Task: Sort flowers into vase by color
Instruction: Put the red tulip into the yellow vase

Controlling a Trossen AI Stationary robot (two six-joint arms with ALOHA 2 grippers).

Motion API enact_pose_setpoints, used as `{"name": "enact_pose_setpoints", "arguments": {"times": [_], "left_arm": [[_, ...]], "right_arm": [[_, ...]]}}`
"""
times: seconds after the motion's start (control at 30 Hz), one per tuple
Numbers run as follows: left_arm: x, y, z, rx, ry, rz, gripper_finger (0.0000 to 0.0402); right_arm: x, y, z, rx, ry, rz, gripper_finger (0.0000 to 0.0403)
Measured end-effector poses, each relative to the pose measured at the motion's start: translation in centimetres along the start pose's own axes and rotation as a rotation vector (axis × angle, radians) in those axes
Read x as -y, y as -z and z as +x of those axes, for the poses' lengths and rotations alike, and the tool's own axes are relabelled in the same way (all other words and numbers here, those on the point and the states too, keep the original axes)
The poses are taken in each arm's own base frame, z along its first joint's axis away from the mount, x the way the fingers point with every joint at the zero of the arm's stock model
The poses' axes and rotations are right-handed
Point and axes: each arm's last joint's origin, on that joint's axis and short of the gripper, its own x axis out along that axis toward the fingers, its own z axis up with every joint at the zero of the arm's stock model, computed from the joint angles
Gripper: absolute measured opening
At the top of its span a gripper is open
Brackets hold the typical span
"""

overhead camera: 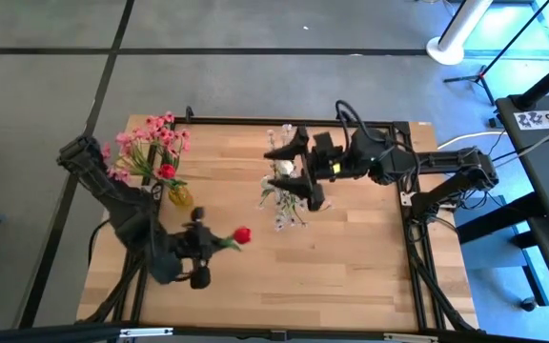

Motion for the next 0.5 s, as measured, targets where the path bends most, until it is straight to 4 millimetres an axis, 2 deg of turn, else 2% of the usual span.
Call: {"name": "enact_pose_setpoints", "arguments": {"times": [0.1, 0.2, 0.33, 0.5], "left_arm": [[-0.6, -1.5, 1.2, 0.037, 0.033, 0.093, 0.0000], [-1.7, -2.2, 1.1, 0.095, -0.096, 0.162, 0.0000], [-3.4, -2.3, 0.7, 0.117, -0.318, 0.284, 0.0000], [-5.5, -1.9, 2.5, 0.040, -0.377, 0.298, 0.0000]], "right_arm": [[-0.9, 0.5, 0.0, -0.042, -0.027, -0.018, 0.0296], [-1.8, 0.3, -0.7, -0.094, -0.014, -0.035, 0.0296], [-3.4, -0.7, -2.3, -0.117, 0.014, -0.035, 0.0296], [-4.8, -0.5, -2.6, -0.136, 0.007, -0.031, 0.0296]]}}
